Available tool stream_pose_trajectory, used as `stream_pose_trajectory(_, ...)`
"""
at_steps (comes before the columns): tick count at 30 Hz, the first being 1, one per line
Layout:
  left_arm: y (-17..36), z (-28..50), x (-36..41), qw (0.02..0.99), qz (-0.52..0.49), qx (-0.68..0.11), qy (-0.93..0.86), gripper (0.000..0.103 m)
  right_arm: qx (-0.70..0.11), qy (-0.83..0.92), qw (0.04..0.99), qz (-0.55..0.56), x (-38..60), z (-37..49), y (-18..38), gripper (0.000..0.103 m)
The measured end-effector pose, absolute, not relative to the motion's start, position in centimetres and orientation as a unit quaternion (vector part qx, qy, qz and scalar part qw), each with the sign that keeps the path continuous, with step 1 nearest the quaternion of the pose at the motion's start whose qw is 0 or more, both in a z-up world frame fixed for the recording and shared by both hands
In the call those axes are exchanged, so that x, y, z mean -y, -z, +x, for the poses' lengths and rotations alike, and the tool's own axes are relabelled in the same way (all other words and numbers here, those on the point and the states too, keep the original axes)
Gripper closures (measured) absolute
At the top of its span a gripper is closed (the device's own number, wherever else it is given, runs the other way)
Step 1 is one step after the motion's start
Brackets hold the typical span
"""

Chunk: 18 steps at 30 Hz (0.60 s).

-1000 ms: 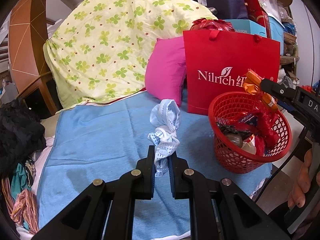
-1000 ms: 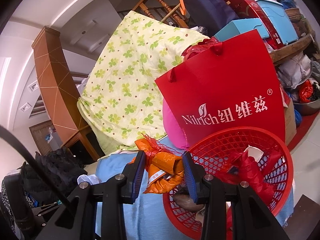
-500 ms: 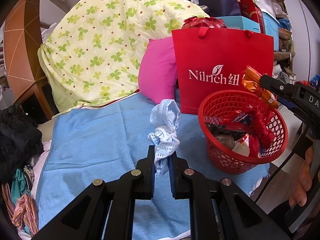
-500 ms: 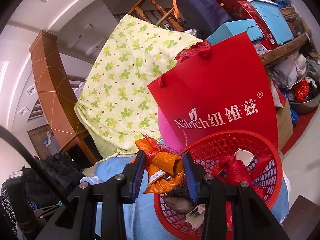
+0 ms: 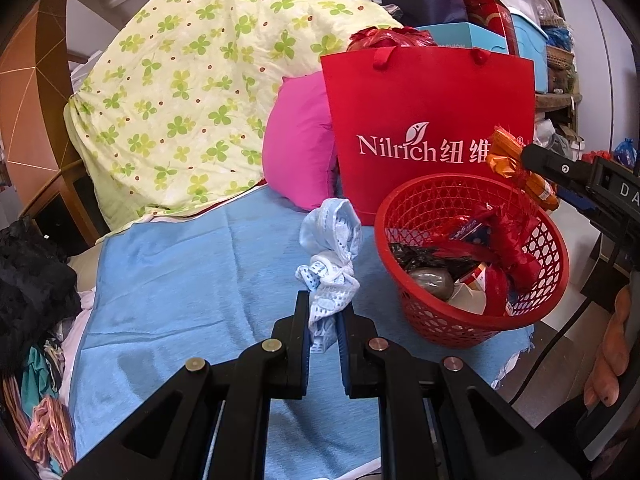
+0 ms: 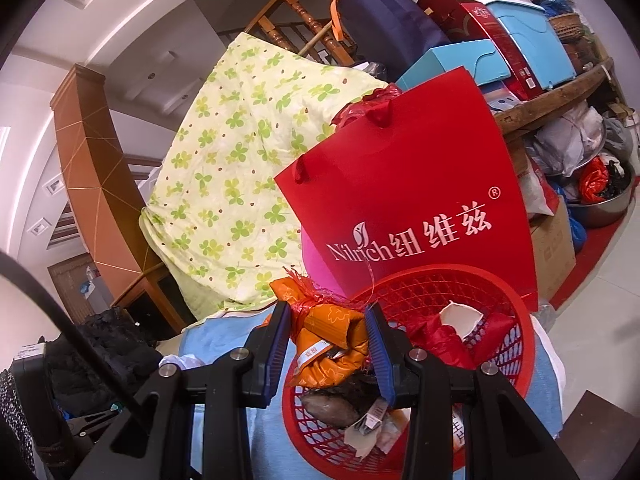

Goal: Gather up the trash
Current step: 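Carry the white and orange wrappers toward the red mesh basket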

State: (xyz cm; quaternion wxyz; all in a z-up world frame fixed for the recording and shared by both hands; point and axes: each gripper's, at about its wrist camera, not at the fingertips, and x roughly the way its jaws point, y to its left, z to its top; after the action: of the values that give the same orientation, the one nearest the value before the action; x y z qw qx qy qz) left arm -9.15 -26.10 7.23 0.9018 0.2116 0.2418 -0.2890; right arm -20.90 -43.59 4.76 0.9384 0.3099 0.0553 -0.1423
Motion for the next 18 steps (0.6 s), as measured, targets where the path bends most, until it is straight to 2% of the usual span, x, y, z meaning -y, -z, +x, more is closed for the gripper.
stream_pose_trajectory(18,-6.7,-10.0,28.9,0.891,0.23,-0.241,0.308,0.09,-0.049,0.15,0.933,0.323,45.2,-22.3,-4.3,0.061)
